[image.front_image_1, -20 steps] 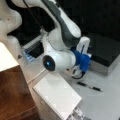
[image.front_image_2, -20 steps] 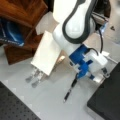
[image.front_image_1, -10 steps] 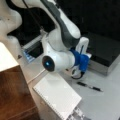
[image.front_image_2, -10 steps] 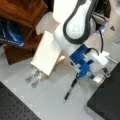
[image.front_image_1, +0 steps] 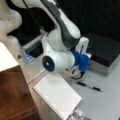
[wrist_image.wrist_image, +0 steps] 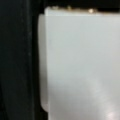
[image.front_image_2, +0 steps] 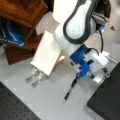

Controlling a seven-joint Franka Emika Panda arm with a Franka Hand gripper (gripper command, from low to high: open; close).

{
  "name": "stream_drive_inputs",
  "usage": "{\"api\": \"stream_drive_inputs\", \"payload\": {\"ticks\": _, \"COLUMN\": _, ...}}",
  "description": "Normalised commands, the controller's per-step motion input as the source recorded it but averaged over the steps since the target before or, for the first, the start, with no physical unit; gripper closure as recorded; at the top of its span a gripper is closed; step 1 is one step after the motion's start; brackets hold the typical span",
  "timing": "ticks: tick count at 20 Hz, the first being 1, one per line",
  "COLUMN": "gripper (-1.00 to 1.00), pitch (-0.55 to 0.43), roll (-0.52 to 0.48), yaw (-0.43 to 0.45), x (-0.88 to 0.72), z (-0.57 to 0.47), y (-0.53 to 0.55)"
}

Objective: Open the box. Pick up the pen. Place the pen in the box. Pick up the book. Place the book on the shelf.

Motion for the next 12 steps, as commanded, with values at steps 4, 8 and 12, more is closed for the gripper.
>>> {"api": "stream_drive_inputs", "payload": {"ticks": 4, "gripper": 1.00, "pitch": -0.131, "roll": -0.027, "yaw": 0.034, "x": -0.16, "z": -0.02, "y": 0.01}}
{"api": "stream_drive_inputs", "payload": {"ticks": 8, "gripper": 1.00, "pitch": -0.127, "roll": -0.028, "yaw": 0.034, "x": -0.12, "z": -0.02, "y": 0.02}}
{"api": "stream_drive_inputs", "payload": {"ticks": 12, "gripper": 1.00, "pitch": -0.122, "roll": -0.033, "yaw": 0.039, "x": -0.07, "z": -0.01, "y": 0.03}}
